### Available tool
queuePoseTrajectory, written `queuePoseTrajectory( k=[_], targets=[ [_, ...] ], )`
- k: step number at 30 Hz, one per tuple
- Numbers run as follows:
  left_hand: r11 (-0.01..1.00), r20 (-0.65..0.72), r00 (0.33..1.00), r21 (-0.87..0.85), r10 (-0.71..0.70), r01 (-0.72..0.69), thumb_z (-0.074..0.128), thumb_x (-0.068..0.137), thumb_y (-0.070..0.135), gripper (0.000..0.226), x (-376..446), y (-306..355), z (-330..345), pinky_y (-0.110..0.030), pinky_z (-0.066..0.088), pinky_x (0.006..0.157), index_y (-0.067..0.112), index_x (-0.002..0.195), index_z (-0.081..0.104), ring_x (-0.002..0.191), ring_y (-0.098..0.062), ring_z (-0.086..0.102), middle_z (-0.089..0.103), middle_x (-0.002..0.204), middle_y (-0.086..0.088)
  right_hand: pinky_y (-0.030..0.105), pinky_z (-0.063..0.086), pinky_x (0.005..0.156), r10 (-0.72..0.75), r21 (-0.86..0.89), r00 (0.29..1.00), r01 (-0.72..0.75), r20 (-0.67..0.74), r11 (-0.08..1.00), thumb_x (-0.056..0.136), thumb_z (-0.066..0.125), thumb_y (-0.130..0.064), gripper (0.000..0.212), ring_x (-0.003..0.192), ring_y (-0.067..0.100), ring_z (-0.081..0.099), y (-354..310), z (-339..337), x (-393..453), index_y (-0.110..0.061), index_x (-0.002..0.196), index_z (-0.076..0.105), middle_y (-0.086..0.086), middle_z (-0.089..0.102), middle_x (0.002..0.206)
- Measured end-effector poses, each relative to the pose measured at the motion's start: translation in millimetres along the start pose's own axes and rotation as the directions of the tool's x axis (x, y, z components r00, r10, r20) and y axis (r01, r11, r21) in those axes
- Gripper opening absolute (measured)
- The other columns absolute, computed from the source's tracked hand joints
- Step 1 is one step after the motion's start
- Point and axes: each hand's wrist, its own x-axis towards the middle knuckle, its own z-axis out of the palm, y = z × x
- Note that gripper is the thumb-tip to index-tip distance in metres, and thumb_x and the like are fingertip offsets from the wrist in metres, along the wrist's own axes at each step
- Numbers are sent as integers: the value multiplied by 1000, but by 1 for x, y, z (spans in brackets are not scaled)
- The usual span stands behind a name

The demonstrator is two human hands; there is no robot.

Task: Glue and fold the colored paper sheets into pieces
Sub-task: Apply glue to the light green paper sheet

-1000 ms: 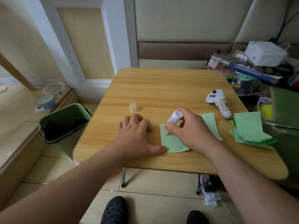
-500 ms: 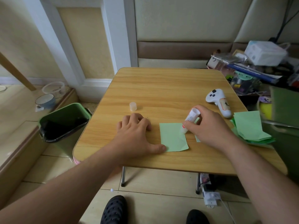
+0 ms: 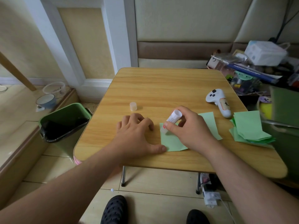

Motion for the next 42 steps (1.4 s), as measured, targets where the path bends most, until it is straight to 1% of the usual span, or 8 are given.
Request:
queuePoseTrajectory(
  k=[10,14,21,25,29,34,38,42],
  targets=[
    [1000,5,1000,3,-3,3,60,55,98,79,0,2,-1,-36,20,105,49,115,45,130,-20,26,32,131,12,26,35,44,43,-14,999,-43,28,999,90,77,-43,22,48,11,40,4,-8,-2,-28,88,60,-10,49,52],
    [1000,13,1000,7,-7,6,60,55,98,79,0,2,-2,-38,21,107,49,116,45,130,-20,26,31,130,13,23,34,46,57,-53,998,-57,9,997,90,76,-39,20,51,12,40,11,-22,-5,-27,85,61,-22,55,53],
    [1000,38,999,8,-4,4,61,58,96,77,0,3,-5,-38,20,107,49,117,45,132,-20,24,31,135,12,43,49,56,90,-110,996,-92,-22,990,87,76,-44,23,57,28,54,22,-39,-6,-29,89,58,3,61,63],
    [1000,45,999,10,0,-1,60,58,97,77,0,2,-5,-38,20,108,50,117,44,131,-20,24,30,133,12,33,41,52,86,-142,996,-90,-35,986,87,75,-41,21,51,13,45,23,-41,-5,-29,86,57,-5,55,58],
    [1000,39,999,10,-3,2,59,58,97,77,0,2,-5,-39,20,108,50,116,44,131,-20,25,30,133,12,41,52,55,80,-78,994,-86,-77,993,86,74,-39,20,57,20,56,17,-35,-3,-28,88,57,1,66,69],
    [1000,18,1000,17,-8,8,60,56,98,78,0,2,-3,-40,22,108,50,116,44,129,-20,27,32,131,12,28,50,63,31,63,997,-26,-76,998,87,80,-37,20,68,6,62,6,-18,-1,-28,90,62,-12,71,81],
    [1000,-3,1000,13,-4,4,60,55,98,78,0,2,-1,-35,19,102,49,114,45,128,-19,27,33,129,12,15,36,49,-6,63,1000,7,-2,998,87,82,-41,27,54,2,48,-1,-4,-2,-33,82,56,-20,58,64],
    [1000,0,1000,17,-6,6,57,54,99,78,-1,2,-1,-37,21,105,49,113,45,129,-19,27,33,129,13,20,35,47,-13,5,998,13,64,1000,89,78,-45,27,50,5,42,-1,3,-3,-28,89,58,-11,52,60]
  ],
)
